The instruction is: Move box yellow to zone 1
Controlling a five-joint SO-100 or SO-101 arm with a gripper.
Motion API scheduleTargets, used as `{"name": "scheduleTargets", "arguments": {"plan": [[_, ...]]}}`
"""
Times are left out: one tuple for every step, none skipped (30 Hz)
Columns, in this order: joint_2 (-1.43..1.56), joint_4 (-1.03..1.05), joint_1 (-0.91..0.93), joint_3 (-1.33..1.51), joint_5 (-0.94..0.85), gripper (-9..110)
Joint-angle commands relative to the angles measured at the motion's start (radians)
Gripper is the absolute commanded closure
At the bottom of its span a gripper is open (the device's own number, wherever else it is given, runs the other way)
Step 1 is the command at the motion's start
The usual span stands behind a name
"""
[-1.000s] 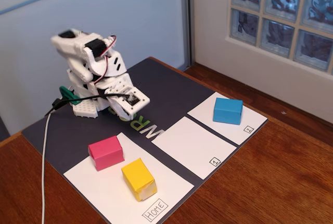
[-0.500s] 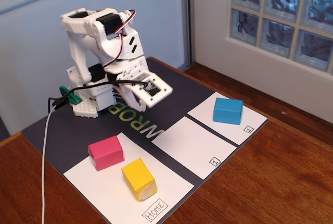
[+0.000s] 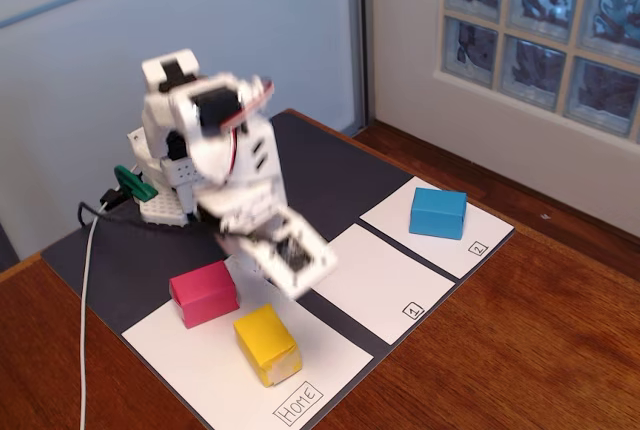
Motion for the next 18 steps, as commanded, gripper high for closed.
{"name": "scheduleTargets", "arguments": {"plan": [[-0.029,0.025,0.003,-0.063,-0.035,85],[-0.040,0.028,0.003,-0.063,-0.041,81],[-0.049,0.031,0.003,-0.063,-0.044,77],[-0.055,0.032,0.002,-0.063,-0.044,73],[-0.058,0.034,0.000,-0.061,-0.038,67],[-0.061,0.034,-0.003,-0.057,-0.029,61],[-0.064,0.034,-0.009,-0.054,-0.020,56],[-0.067,0.032,-0.012,-0.052,-0.012,52],[-0.071,0.032,-0.018,-0.052,-0.008,50],[-0.074,0.029,-0.023,-0.051,-0.005,49],[-0.075,0.028,-0.029,-0.051,0.000,48],[-0.078,0.026,-0.034,-0.049,0.003,49],[-0.081,0.025,-0.040,-0.049,0.006,49],[-0.086,0.023,-0.044,-0.049,0.011,50],[-0.091,0.020,-0.049,-0.049,0.017,50],[-0.095,0.014,-0.054,-0.048,0.021,51],[-0.100,0.008,-0.058,-0.048,0.026,52],[-0.106,-0.002,-0.061,-0.048,0.031,53]]}}
